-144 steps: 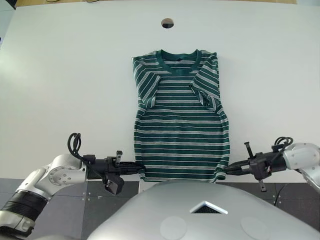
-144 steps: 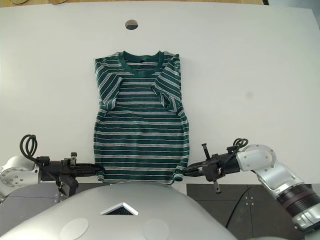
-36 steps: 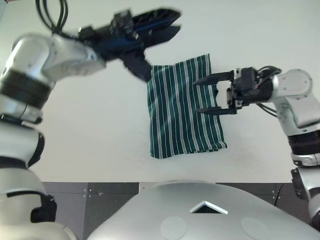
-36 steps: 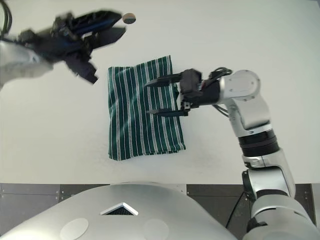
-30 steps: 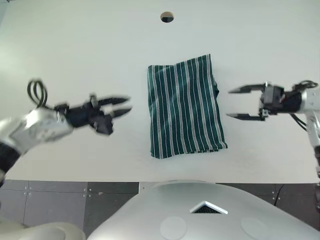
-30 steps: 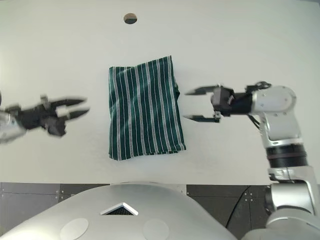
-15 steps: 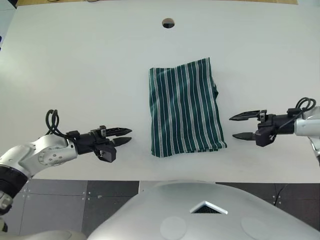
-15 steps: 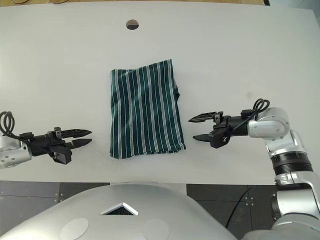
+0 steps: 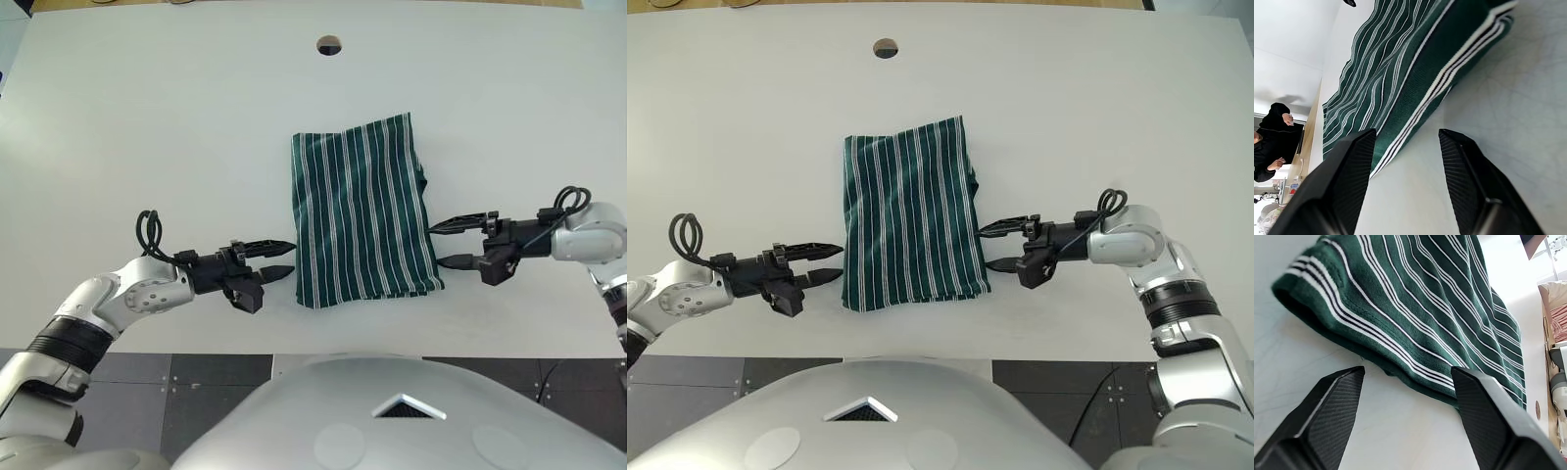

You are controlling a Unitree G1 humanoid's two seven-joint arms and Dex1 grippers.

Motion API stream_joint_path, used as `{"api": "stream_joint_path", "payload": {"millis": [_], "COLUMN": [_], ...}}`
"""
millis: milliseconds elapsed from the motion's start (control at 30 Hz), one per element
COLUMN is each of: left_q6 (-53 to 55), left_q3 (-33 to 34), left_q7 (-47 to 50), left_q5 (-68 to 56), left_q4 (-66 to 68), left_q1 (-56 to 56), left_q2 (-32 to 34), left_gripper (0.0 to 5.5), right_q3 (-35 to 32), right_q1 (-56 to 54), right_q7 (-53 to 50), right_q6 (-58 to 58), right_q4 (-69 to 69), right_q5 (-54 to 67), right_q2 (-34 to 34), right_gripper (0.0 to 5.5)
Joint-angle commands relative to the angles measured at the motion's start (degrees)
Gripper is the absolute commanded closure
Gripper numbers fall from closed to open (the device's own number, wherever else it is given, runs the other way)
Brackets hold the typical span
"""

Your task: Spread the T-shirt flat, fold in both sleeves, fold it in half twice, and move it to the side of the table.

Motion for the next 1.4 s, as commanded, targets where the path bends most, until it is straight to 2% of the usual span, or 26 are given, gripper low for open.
{"api": "stream_joint_path", "payload": {"millis": [33, 300, 333, 533, 833, 900, 1033, 1133, 1267, 1400], "left_q6": [1.96, 2.54, 2.55, 2.66, 3.43, 3.53, 4.28, 15.79, 38.24, 47.22], "left_q3": [-3.16, -3.85, -3.82, -3.20, -2.05, -1.79, -1.66, -3.45, -3.64, 0.35], "left_q7": [-5.58, -9.82, -10.28, -11.73, -13.82, -14.50, -16.61, -27.19, -42.71, -46.86], "left_q5": [5.38, 5.73, 5.49, 4.36, 3.08, 2.42, 0.46, -16.79, -45.46, -55.72], "left_q4": [1.68, 2.48, 2.58, 2.14, 1.18, 0.93, 0.21, -7.70, -26.67, -34.42], "left_q1": [-1.32, -3.72, -3.79, -3.75, -3.74, -3.77, -3.01, 1.92, 8.82, 12.53], "left_q2": [-4.22, -6.90, -6.86, -7.12, -8.13, -8.22, -8.07, -5.21, 4.43, 7.99], "left_gripper": [3.08, 3.08, 3.06, 4.09, 5.17, 5.38, 5.38, 5.38, 5.38, 5.38], "right_q3": [3.28, 6.91, 7.14, 8.55, 10.02, 10.39, 10.88, 10.67, 8.68, 5.26], "right_q1": [0.05, -1.97, -2.02, -2.47, -2.35, -2.15, -0.68, 2.12, 7.33, 10.32], "right_q7": [-0.37, -3.88, -4.31, -4.50, -3.31, -2.49, 0.74, 6.65, 17.97, 22.51], "right_q6": [0.45, -0.13, 0.03, 0.63, 2.58, 3.62, 7.71, 16.62, 40.35, 52.84], "right_q4": [2.98, 5.21, 5.43, 5.59, 4.55, 3.88, 0.75, -5.00, -18.36, -25.91], "right_q5": [-7.75, -11.18, -11.13, -9.98, -5.99, -3.98, 2.95, 14.48, 33.15, 39.88], "right_q2": [0.86, 2.96, 3.10, 3.01, 2.39, 2.38, 2.19, 1.19, -3.51, -6.05], "right_gripper": [2.18, 2.18, 2.41, 3.54, 5.33, 5.40, 5.40, 5.40, 5.40, 5.40]}}
